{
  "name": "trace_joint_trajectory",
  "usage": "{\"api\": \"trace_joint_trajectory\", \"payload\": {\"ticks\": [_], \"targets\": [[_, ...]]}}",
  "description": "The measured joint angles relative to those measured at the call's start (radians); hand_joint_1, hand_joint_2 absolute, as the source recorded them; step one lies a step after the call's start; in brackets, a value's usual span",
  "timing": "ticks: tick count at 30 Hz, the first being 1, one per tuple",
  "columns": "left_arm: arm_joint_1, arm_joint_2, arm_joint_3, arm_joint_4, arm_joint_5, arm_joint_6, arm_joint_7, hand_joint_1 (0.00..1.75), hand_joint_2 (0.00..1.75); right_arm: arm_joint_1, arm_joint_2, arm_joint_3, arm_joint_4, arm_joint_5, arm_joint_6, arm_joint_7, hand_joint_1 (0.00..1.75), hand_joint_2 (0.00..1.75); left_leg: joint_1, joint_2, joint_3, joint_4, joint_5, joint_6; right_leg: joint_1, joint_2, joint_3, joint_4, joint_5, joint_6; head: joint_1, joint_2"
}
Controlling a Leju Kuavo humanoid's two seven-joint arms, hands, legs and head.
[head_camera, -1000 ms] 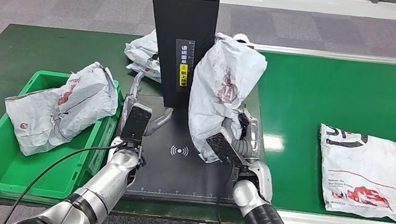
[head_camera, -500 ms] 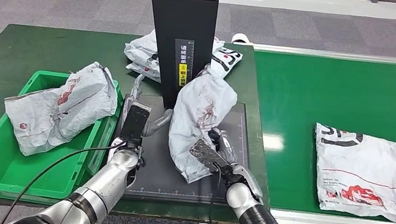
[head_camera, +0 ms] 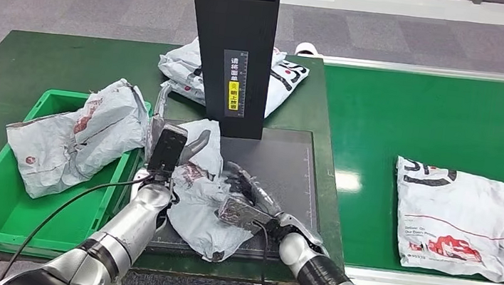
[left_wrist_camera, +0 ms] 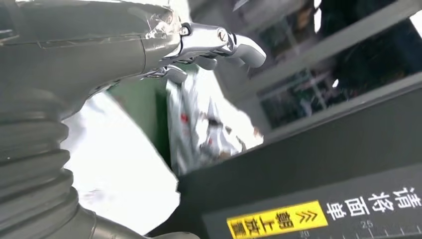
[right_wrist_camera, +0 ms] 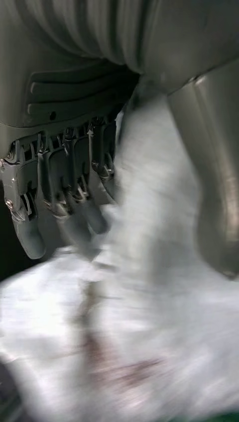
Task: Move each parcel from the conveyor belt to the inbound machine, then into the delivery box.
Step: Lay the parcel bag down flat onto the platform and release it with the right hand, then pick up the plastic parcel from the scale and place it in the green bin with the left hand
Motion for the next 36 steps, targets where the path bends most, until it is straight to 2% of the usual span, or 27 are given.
{"api": "trace_joint_trajectory", "payload": {"ticks": [4,8,12,16,21,26,28,31,35,36], "targets": [[-0.002,0.0,-0.004,0.009,-0.235,0.042,0.03,0.0,1.75,0.002,0.004,-0.012,0.001,-0.079,-0.115,-0.085,0.0,1.75,0.0,0.0,0.0,0.0,0.0,0.0,0.0,0.0,0.0,0.0,0.0,0.0,0.0,0.0],[-0.007,-0.002,-0.024,0.028,-0.29,-0.011,0.076,0.0,1.75,0.016,0.006,-0.047,-0.023,-0.121,-0.23,-0.133,0.0,1.75,0.0,0.0,0.0,0.0,0.0,0.0,0.0,0.0,0.0,0.0,0.0,0.0,0.0,0.0],[-0.012,-0.004,-0.069,0.046,-0.356,-0.083,0.157,0.0,1.75,0.043,0.006,-0.102,-0.077,-0.209,-0.329,-0.202,0.0,1.75,0.0,0.0,0.0,0.0,0.0,0.0,0.0,0.0,0.0,0.0,0.0,0.0,0.0,0.0],[-0.013,-0.005,-0.104,0.058,-0.373,-0.121,0.184,0.0,1.75,0.062,0.005,-0.14,-0.119,-0.251,-0.364,-0.22,0.0,1.75,0.0,0.002,0.0,0.0,0.0,0.0,0.0,0.002,-0.001,0.0,0.0,0.0,0.0,0.0],[-0.004,0.005,-0.155,0.064,-0.442,-0.24,0.235,0.0,1.75,0.105,-0.008,-0.166,-0.201,-0.318,-0.405,-0.224,0.0,1.75,0.0,0.001,0.0,0.0,0.0,0.0,0.0,0.001,-0.001,0.0,0.0,0.0,0.0,0.0],[0.004,0.02,-0.2,0.064,-0.517,-0.226,0.272,0.0,1.75,0.129,-0.025,-0.177,-0.252,-0.337,-0.407,-0.226,0.0,1.75,0.0,0.002,0.0,0.0,0.0,0.0,0.0,0.002,-0.001,0.0,0.0,0.0,0.0,0.0],[0.005,0.032,-0.223,0.064,-0.602,-0.199,0.337,0.0,1.75,0.133,-0.029,-0.186,-0.261,-0.344,-0.405,-0.226,0.0,1.75,0.0,0.002,0.0,0.0,0.0,0.0,0.0,0.002,-0.001,0.0,0.0,0.0,0.0,0.0],[0.007,0.065,-0.259,0.064,-0.791,-0.193,0.53,0.0,1.75,0.134,-0.042,-0.21,-0.264,-0.361,-0.382,-0.226,0.0,1.75,0.0,0.003,0.0,0.0,0.0,0.0,0.0,0.002,-0.001,0.0,0.0,0.0,0.0,0.0],[0.008,0.115,-0.277,0.051,-1.032,-0.274,0.81,1.75,1.75,0.134,-0.056,-0.249,-0.264,-0.362,-0.332,-0.226,0.0,1.75,0.0,0.003,0.002,0.0,0.0,0.0,0.0,0.002,0.001,0.0,0.0,-0.001,0.0,0.0],[0.01,0.126,-0.277,0.045,-1.083,-0.303,0.861,1.75,1.75,0.133,-0.057,-0.255,-0.264,-0.357,-0.321,-0.226,0.0,1.75,0.0,0.003,0.003,-0.001,-0.001,-0.001,0.0,0.002,0.002,0.0,0.0,-0.001,0.0,0.0]]}}
